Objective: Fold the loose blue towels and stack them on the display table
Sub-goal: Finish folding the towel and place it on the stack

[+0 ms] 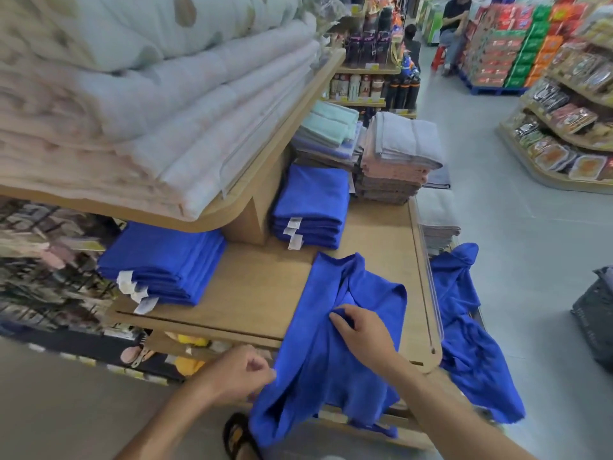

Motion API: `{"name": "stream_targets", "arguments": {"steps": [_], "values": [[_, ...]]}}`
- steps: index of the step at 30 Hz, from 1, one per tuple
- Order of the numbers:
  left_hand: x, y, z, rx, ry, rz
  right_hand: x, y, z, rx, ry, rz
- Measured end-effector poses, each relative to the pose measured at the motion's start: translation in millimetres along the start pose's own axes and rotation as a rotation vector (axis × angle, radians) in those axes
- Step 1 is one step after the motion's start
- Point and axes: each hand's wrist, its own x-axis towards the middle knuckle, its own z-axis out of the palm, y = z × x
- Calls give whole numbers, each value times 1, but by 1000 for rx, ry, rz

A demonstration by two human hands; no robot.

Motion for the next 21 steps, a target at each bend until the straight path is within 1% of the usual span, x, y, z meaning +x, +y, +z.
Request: {"name": "stream_targets", "arguments": {"steps": [2, 4, 6, 11, 14, 16, 18, 21], "values": [[14, 11, -10, -31, 150, -32, 1, 3, 4, -53, 39, -17], [40, 29, -22, -40, 307, -16, 0, 4, 6, -61, 62, -44], [74, 45, -32, -69, 378, 8, -3, 4, 8, -65, 84, -72], [158, 80, -38, -57, 403, 83, -6, 6, 9, 13, 123, -88], [185, 96, -43, -87, 457, 26, -5, 8, 8, 72, 160, -107], [196, 101, -43, -88, 449, 5, -4, 9, 8, 88, 180, -111], [199, 104, -40, -181, 436, 20, -3, 10, 9, 105, 197, -124], [186, 104, -33, -499, 458, 149, -3, 12, 11, 176, 212, -153]]}}
